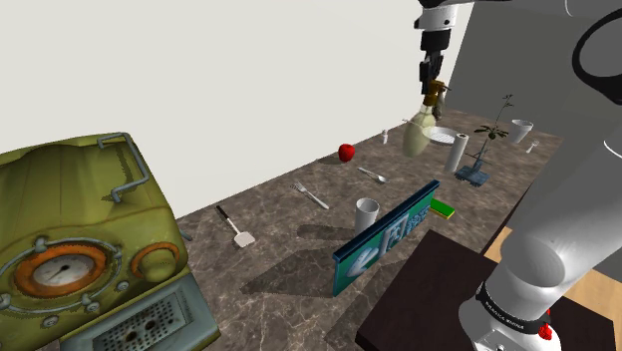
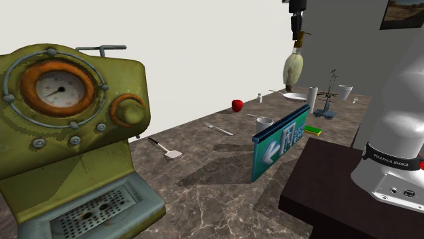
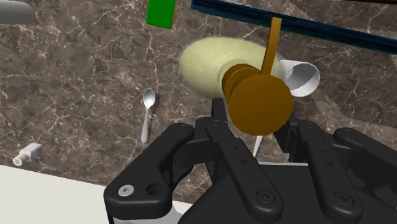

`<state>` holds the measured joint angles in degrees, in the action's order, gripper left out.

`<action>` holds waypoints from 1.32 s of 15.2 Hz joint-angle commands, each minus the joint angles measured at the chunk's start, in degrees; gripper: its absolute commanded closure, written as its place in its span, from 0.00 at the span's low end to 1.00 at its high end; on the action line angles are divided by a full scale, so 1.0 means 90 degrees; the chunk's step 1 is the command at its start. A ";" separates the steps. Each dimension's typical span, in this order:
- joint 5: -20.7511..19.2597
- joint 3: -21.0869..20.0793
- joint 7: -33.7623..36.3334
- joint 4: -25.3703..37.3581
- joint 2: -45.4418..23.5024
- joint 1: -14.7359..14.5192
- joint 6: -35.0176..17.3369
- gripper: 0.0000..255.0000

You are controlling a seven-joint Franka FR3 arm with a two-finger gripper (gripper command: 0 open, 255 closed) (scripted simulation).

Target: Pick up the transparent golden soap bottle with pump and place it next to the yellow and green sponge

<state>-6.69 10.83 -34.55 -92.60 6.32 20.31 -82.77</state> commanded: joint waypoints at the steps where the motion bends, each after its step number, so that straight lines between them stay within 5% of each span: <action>1: -0.0002 0.0158 -0.0315 0.0383 -0.0180 0.0120 0.0170 1.00; 3: 0.0006 0.0286 -0.0563 0.0659 -0.0323 0.0224 0.0280 1.00; 20: -0.0075 0.0278 -0.0360 -0.1265 0.0072 0.0224 -0.1245 1.00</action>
<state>-7.32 13.31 -37.86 -102.99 6.83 22.30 -93.07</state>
